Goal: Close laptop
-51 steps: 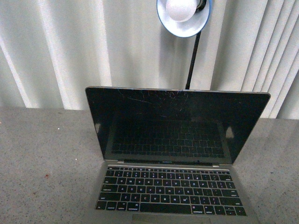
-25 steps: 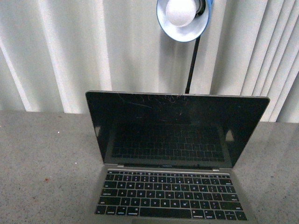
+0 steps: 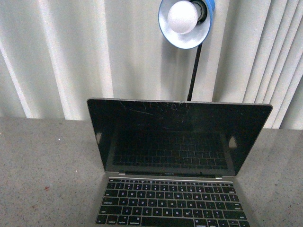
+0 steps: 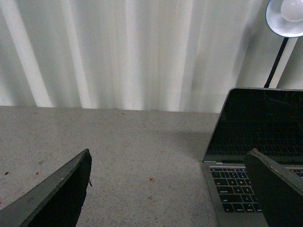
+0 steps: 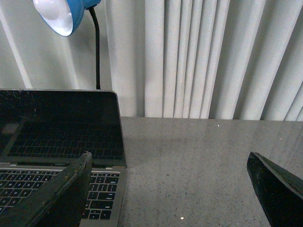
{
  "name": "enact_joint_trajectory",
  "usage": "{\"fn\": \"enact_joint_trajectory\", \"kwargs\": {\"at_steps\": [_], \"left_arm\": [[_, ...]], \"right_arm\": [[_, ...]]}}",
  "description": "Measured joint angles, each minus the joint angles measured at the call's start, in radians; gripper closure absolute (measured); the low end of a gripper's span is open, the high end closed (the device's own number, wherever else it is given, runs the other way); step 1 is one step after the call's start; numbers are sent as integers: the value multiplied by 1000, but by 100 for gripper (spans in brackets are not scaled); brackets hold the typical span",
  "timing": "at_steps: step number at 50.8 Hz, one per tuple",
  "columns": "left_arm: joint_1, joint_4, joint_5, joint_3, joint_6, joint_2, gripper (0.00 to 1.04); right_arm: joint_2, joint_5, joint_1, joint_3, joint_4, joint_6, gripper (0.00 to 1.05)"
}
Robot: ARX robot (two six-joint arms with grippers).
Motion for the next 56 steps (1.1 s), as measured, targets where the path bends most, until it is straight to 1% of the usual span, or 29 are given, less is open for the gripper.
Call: {"fn": "enact_joint_trajectory", "kwargs": {"at_steps": [52,54,56], "left_arm": [[0,0,0,0,0,0,7],[0,0,0,0,0,0,7],[0,0,0,0,0,0,7]], "right_arm": [[0,0,0,0,0,0,7],[6,24,10,2,-14,10,7],[23,121,35,13,-51,40,7]]}}
